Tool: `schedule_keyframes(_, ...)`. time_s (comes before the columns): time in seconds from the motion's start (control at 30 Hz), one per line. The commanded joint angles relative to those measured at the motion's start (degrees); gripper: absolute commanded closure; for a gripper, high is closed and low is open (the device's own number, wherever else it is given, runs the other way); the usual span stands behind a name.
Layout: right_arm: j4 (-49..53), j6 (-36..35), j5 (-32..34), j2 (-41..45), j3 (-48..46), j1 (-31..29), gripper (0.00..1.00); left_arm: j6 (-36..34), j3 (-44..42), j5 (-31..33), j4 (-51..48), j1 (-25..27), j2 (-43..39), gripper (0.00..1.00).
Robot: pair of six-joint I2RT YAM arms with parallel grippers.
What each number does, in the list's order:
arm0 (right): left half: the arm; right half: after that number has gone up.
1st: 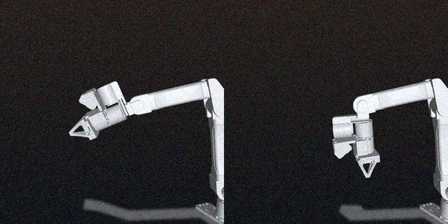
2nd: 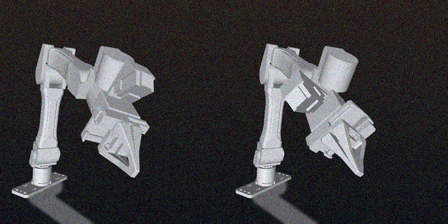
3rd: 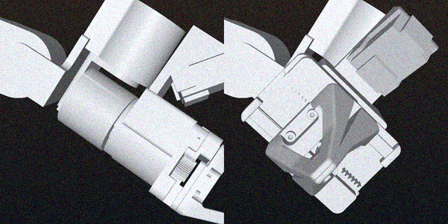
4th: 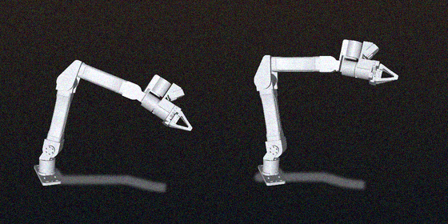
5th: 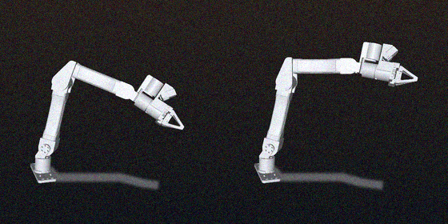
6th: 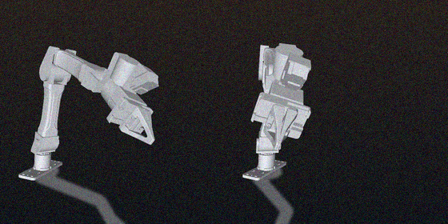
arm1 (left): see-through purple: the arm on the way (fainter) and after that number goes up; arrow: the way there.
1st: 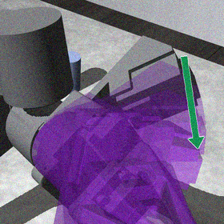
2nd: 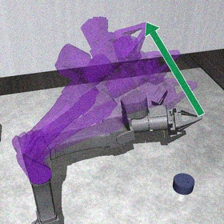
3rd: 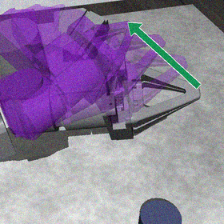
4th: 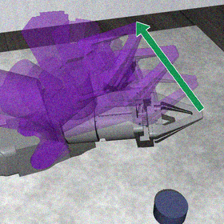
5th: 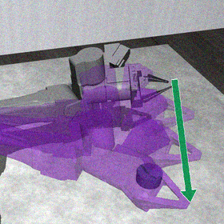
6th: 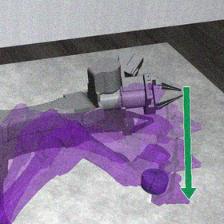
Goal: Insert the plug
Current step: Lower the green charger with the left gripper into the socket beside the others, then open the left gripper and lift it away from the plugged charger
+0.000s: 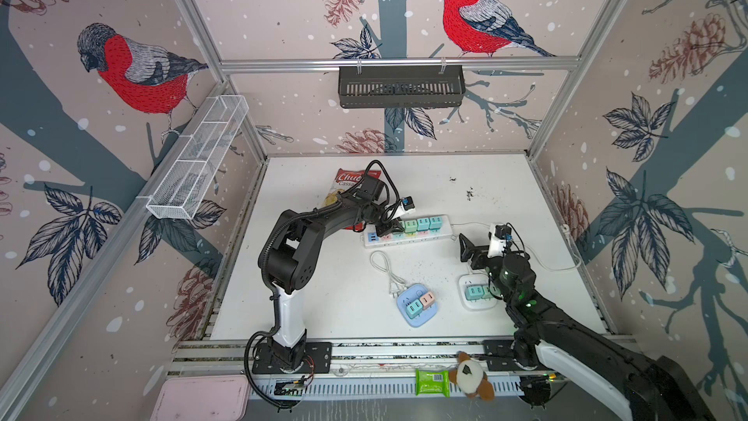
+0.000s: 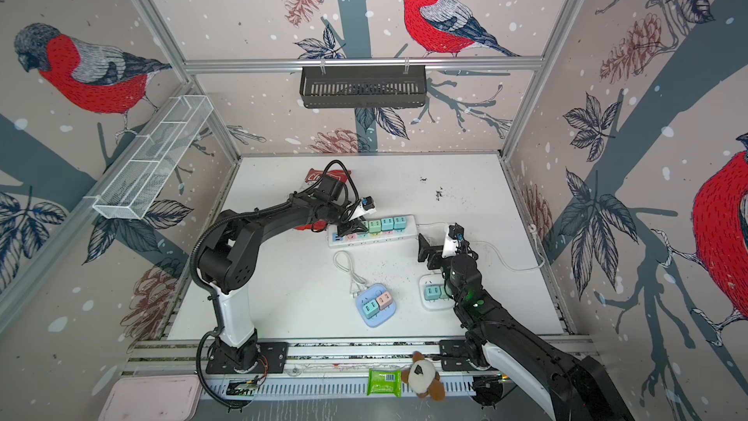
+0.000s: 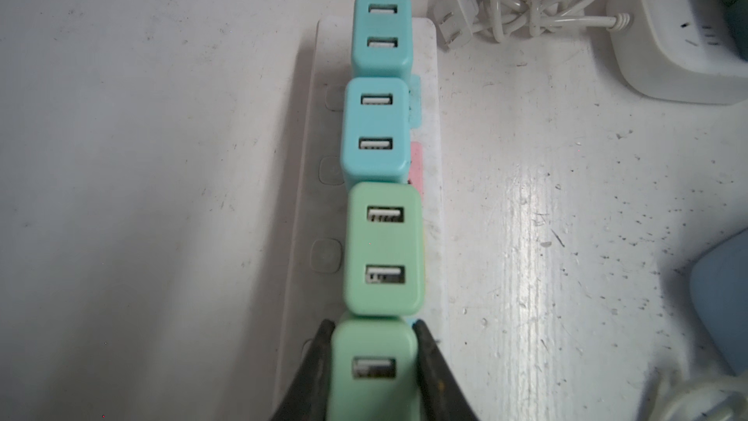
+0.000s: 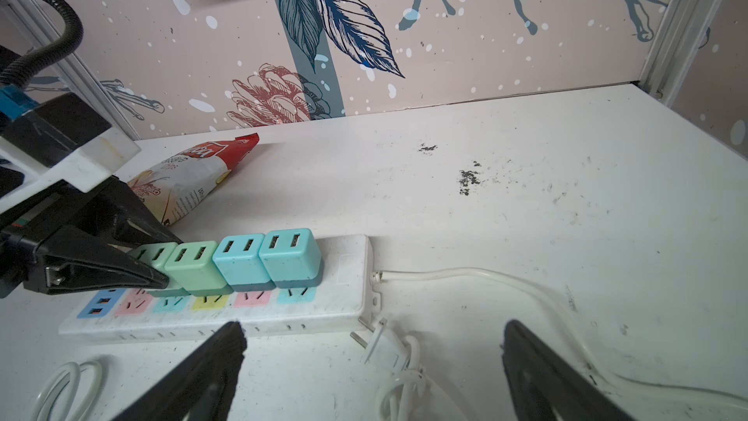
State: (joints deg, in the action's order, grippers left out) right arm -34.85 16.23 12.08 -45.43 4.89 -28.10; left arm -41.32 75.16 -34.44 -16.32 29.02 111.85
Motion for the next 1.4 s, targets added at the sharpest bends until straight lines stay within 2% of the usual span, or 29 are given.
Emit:
schedule_keyframes(0.0,-1.80,-0.06,0.22,0.64,-0.30,0.19,0.00,5.03,-0.37,-2.18,-2.56,-0.01,0.47,1.00)
schedule_keyframes(0.1,-1.82,0.16,0.23,1.35,-0.63,0.25,0.01,8.15,-2.60,-1.44,1.14,0.08,-0.70,1.00)
schedule_keyframes(0.27,-1.37,0.97,0.44,1.94,-0.80,0.74,0.00,9.30,-4.75,0.82,3.06,0.79,-2.18,1.00)
schedule_keyframes(0.43,-1.11,1.26,0.77,3.94,-1.57,0.79,0.00,6.92,-6.58,6.07,3.48,4.09,-3.04,1.00)
schedule_keyframes(0.6,-0.92,1.52,0.60,5.77,-2.16,1.22,0.00,6.46,-7.32,6.69,4.56,4.45,-3.41,1.00)
schedule_keyframes(0.93,-0.41,1.43,-1.23,3.36,-0.70,1.75,0.01,4.56,-10.12,9.33,7.33,5.35,-5.87,0.98)
schedule_keyframes(1.0,-0.31,2.01,-0.08,3.60,-0.90,1.85,0.00,4.78,-10.25,10.29,7.74,5.25,-7.49,0.86)
schedule_keyframes(1.03,-0.47,2.21,0.21,3.83,-1.16,1.95,0.00,4.92,-9.96,10.23,7.41,5.24,-8.55,0.49)
schedule_keyframes(1.07,-0.48,2.22,0.12,4.03,-1.24,1.91,0.00,4.94,-9.30,10.02,6.76,5.14,-9.70,0.01)
schedule_keyframes(1.23,0.65,2.92,-0.10,4.73,-0.53,2.39,0.01,8.76,-7.92,10.35,7.42,5.11,-18.07,0.01)
schedule_keyframes(1.37,7.70,3.92,-0.73,4.93,5.93,2.70,0.00,15.98,-13.27,16.53,16.03,4.22,-28.80,0.01)
